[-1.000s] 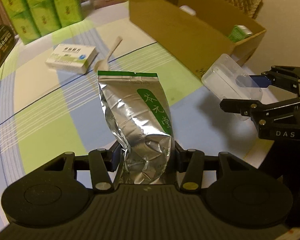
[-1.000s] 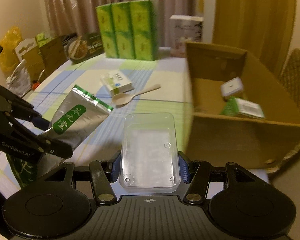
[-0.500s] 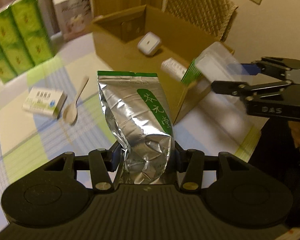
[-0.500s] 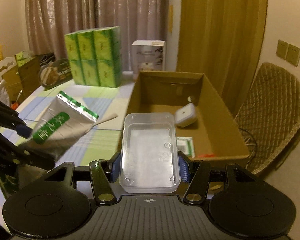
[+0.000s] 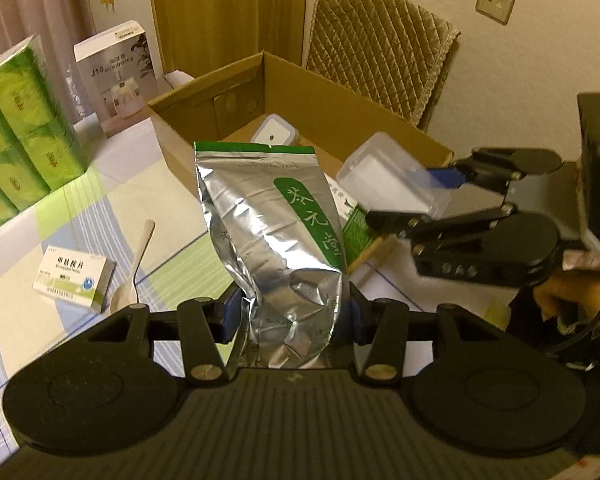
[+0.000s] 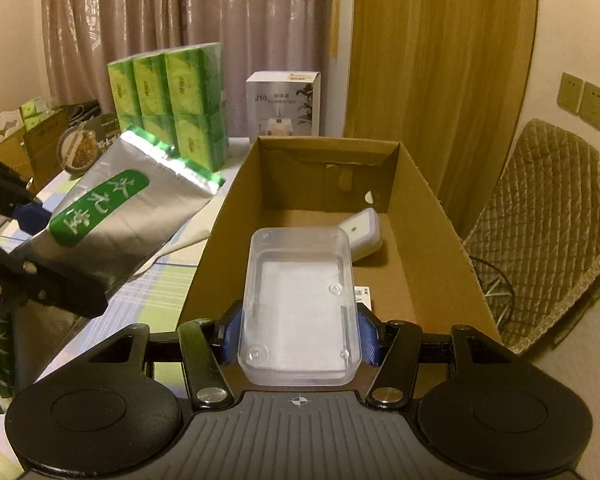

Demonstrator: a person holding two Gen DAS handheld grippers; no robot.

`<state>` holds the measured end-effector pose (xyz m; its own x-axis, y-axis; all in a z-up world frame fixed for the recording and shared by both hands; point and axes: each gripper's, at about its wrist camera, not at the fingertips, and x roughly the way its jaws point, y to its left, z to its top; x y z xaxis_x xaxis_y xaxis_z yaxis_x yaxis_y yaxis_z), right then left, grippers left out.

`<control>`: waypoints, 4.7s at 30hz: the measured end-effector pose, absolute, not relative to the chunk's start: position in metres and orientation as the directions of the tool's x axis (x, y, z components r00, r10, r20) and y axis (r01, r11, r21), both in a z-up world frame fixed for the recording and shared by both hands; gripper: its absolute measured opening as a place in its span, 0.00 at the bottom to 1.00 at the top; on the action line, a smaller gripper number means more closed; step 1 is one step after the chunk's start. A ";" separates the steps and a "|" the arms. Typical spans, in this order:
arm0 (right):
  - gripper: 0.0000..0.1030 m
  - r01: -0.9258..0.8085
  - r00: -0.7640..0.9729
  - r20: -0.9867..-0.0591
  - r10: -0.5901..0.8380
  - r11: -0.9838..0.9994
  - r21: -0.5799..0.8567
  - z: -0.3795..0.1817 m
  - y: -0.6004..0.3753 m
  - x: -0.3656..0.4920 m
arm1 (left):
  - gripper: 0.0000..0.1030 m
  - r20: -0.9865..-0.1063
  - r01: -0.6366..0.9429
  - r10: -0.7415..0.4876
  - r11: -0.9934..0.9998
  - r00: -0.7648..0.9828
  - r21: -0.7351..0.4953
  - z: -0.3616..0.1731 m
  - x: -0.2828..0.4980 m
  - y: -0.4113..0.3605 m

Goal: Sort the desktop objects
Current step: 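Carry the foil bag and clear container with both tools over the cardboard box, then open the left tool to drop the foil bag into the box, then open the right tool to drop the clear container into the box, then bring both tools back over the table toward the medicine box and spoon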

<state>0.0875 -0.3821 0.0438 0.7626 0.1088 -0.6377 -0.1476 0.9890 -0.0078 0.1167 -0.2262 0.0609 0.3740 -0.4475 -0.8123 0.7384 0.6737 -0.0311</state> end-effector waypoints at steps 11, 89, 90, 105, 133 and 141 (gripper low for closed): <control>0.52 -0.147 0.782 -0.614 0.107 0.989 -0.014 0.042 -0.383 0.119 | 0.44 -0.805 0.734 -0.465 0.677 0.368 -0.056 0.062 0.140 -0.237; 0.52 -0.074 0.781 -0.623 0.052 0.997 -0.009 0.035 -0.425 0.156 | 0.45 -0.785 0.563 -0.485 0.798 0.386 -0.216 0.050 0.219 -0.280; 0.52 -0.075 0.780 -0.623 0.052 0.997 -0.010 0.035 -0.424 0.156 | 0.45 -0.785 0.562 -0.485 0.798 0.387 -0.216 0.050 0.219 -0.279; 0.52 -0.071 0.770 -0.635 0.062 0.997 0.012 0.034 -0.424 0.162 | 0.45 -0.790 0.559 -0.468 0.805 0.396 -0.197 0.046 0.219 -0.273; 0.66 -0.071 0.778 -0.621 0.092 0.996 0.059 0.034 -0.426 0.161 | 0.45 -0.801 0.584 -0.419 0.804 0.428 -0.109 0.040 0.209 -0.276; 0.75 -0.046 0.783 -0.616 0.085 0.996 0.079 0.037 -0.431 0.136 | 0.46 -0.795 0.570 -0.415 0.814 0.442 -0.108 0.039 0.203 -0.259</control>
